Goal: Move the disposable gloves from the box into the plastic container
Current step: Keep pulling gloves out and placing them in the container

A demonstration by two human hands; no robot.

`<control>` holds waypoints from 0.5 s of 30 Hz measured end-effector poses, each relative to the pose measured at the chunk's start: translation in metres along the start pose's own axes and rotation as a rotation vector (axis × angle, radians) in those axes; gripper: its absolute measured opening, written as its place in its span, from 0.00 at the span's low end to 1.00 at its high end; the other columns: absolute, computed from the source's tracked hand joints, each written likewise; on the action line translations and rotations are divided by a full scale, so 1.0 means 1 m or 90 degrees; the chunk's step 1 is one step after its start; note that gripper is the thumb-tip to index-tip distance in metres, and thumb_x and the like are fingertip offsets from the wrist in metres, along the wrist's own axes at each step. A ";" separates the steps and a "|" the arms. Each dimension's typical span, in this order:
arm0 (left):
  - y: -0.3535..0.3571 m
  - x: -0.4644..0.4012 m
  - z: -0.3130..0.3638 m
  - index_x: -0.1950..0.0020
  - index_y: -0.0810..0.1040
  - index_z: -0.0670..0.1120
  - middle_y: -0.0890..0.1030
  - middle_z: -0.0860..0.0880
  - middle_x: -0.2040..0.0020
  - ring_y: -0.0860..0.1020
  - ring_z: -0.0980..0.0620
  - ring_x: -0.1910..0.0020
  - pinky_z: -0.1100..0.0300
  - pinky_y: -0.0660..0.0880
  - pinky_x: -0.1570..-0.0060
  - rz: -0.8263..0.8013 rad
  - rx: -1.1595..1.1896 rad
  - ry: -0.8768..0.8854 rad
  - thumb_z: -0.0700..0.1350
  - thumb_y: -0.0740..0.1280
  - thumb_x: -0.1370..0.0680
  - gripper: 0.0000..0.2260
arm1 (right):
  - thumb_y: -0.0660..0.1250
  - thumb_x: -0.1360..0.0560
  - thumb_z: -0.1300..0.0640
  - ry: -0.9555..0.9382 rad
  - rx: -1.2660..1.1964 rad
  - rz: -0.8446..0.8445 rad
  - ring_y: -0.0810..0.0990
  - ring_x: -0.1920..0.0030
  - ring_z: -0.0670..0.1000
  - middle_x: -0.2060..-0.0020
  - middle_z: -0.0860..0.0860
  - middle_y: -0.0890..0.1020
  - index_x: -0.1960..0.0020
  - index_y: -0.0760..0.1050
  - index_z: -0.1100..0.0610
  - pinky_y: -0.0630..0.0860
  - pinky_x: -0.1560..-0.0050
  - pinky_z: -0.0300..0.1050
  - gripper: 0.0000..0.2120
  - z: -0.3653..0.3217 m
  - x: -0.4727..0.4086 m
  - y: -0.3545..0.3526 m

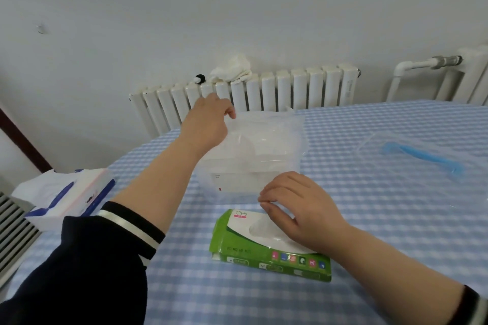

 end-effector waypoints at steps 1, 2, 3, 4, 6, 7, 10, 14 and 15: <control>-0.005 0.001 0.007 0.44 0.78 0.49 0.74 0.49 0.40 0.71 0.51 0.44 0.60 0.66 0.50 -0.060 0.086 -0.022 0.30 0.55 0.24 0.19 | 0.63 0.21 0.55 0.000 -0.003 0.002 0.79 0.55 0.51 0.56 0.49 0.82 0.53 0.81 0.58 0.76 0.53 0.48 0.10 0.000 0.001 0.001; -0.009 0.001 0.014 0.43 0.77 0.49 0.75 0.50 0.38 0.72 0.53 0.47 0.61 0.66 0.50 -0.121 0.159 -0.036 0.32 0.54 0.22 0.18 | 0.64 0.21 0.55 0.001 -0.007 0.004 0.79 0.55 0.51 0.56 0.49 0.82 0.53 0.81 0.58 0.76 0.54 0.48 0.09 -0.001 0.001 0.002; -0.011 0.002 0.021 0.40 0.76 0.50 0.74 0.51 0.35 0.72 0.55 0.47 0.61 0.66 0.48 -0.186 0.195 -0.034 0.36 0.54 0.19 0.16 | 0.64 0.21 0.55 0.002 -0.011 0.006 0.79 0.55 0.52 0.57 0.49 0.82 0.53 0.81 0.58 0.76 0.55 0.48 0.09 -0.001 0.002 0.002; -0.011 0.002 0.027 0.35 0.74 0.51 0.72 0.52 0.31 0.72 0.55 0.43 0.61 0.66 0.46 -0.252 0.188 -0.018 0.42 0.54 0.17 0.14 | 0.64 0.21 0.56 0.003 -0.015 0.006 0.79 0.56 0.52 0.57 0.49 0.82 0.53 0.81 0.58 0.76 0.56 0.48 0.09 -0.001 0.002 0.003; -0.006 0.002 0.035 0.28 0.67 0.55 0.66 0.54 0.26 0.68 0.53 0.32 0.57 0.65 0.37 -0.368 0.126 0.017 0.53 0.54 0.16 0.16 | 0.64 0.21 0.55 0.007 -0.022 0.003 0.79 0.56 0.52 0.58 0.49 0.82 0.53 0.81 0.58 0.76 0.57 0.49 0.09 -0.001 0.003 0.003; -0.002 0.001 0.038 0.26 0.64 0.57 0.63 0.55 0.24 0.66 0.52 0.29 0.54 0.65 0.33 -0.414 0.098 0.020 0.57 0.54 0.17 0.19 | 0.63 0.20 0.54 0.009 -0.023 0.000 0.79 0.57 0.52 0.58 0.49 0.82 0.53 0.81 0.58 0.76 0.58 0.48 0.10 -0.001 0.003 0.003; 0.017 -0.001 0.046 0.23 0.57 0.60 0.59 0.55 0.22 0.65 0.48 0.28 0.44 0.70 0.34 -0.540 0.030 -0.008 0.59 0.54 0.17 0.23 | 0.62 0.20 0.53 0.015 -0.025 -0.009 0.79 0.57 0.52 0.59 0.48 0.82 0.54 0.81 0.57 0.75 0.59 0.48 0.12 -0.001 0.004 0.004; 0.045 -0.001 0.058 0.21 0.55 0.55 0.54 0.53 0.20 0.55 0.48 0.22 0.45 0.59 0.28 -0.662 0.046 -0.074 0.59 0.52 0.17 0.25 | 0.63 0.21 0.53 0.019 -0.025 -0.007 0.79 0.58 0.51 0.60 0.48 0.82 0.54 0.80 0.57 0.74 0.58 0.46 0.10 0.000 0.004 0.004; 0.050 -0.001 0.056 0.20 0.55 0.54 0.53 0.53 0.20 0.54 0.48 0.22 0.46 0.55 0.26 -0.670 0.053 -0.094 0.60 0.52 0.17 0.26 | 0.63 0.21 0.53 0.019 -0.028 -0.011 0.79 0.58 0.51 0.60 0.48 0.82 0.54 0.80 0.56 0.74 0.58 0.46 0.10 -0.001 0.004 0.005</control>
Point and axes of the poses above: each hand's wrist, its own x-axis away from the middle knuckle, its own y-axis out of the palm, z = x × y, the point moved 2 cm from there along -x, towards the middle knuckle
